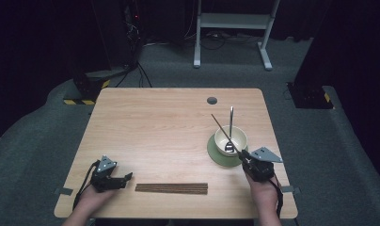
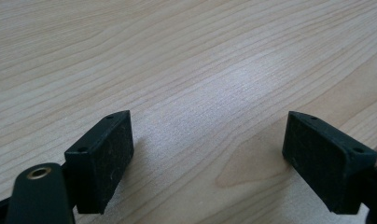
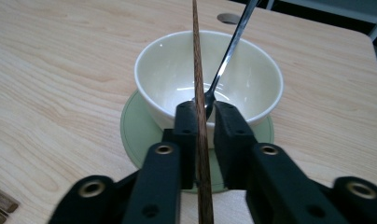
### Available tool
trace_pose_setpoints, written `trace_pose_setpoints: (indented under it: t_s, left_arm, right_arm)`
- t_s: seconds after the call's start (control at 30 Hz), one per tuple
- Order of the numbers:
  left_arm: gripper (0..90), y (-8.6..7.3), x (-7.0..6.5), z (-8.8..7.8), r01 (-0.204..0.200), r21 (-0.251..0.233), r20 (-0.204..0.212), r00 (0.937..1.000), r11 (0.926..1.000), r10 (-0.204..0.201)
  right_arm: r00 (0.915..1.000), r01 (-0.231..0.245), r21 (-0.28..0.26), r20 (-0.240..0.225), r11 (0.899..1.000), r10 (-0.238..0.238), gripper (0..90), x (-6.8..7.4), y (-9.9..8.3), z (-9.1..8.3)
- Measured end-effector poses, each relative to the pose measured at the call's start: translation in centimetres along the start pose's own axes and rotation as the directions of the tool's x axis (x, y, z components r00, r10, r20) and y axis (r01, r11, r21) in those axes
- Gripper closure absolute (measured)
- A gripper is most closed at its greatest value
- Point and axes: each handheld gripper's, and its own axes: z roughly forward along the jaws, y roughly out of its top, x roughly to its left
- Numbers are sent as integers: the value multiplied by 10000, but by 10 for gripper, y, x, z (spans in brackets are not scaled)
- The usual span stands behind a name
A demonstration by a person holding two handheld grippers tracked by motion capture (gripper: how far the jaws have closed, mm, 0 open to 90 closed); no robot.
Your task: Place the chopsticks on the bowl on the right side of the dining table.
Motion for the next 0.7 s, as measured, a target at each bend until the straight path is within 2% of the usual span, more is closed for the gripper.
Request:
trace_pose_setpoints:
  t_s: [0.17,0.27,0.3,0.33,0.37,0.5,0.53,0.57,0.7]
  left_arm:
    - [165,0,0,0,-12,-3,26,10000,10000,12]
    - [165,0,0,0,-9,-3,26,10000,10000,9]
    - [164,0,0,0,-23,-2,38,10000,10000,23]
    - [164,0,0,0,-23,-2,38,10000,10000,23]
    - [164,0,1,0,-30,-10,59,10000,10000,30]
    - [163,0,1,0,-35,-3,54,10000,10000,35]
    - [163,0,1,0,-35,-3,54,10000,10000,35]
    - [163,0,1,0,-49,0,64,10000,10000,49]
    - [163,0,1,0,-48,-2,63,10000,10000,48]
  right_arm:
    - [9999,150,-302,-8,9994,-150,659,7,7,-8]
    - [9996,239,-443,-126,9987,-245,648,14,10,-10]
    - [9984,436,-551,-340,9975,-455,637,24,14,-11]
    - [9984,436,-551,-340,9975,-455,637,24,14,-11]
    - [9958,610,-571,-654,9965,-647,634,34,15,-10]
    - [9844,911,-428,-1471,9949,-964,634,55,12,-2]
    - [9844,911,-428,-1471,9949,-964,634,55,12,-2]
    - [9773,1061,-269,-1815,9940,-1093,634,67,8,4]
    - [9669,1195,89,-2281,9928,-1143,631,81,2,14]
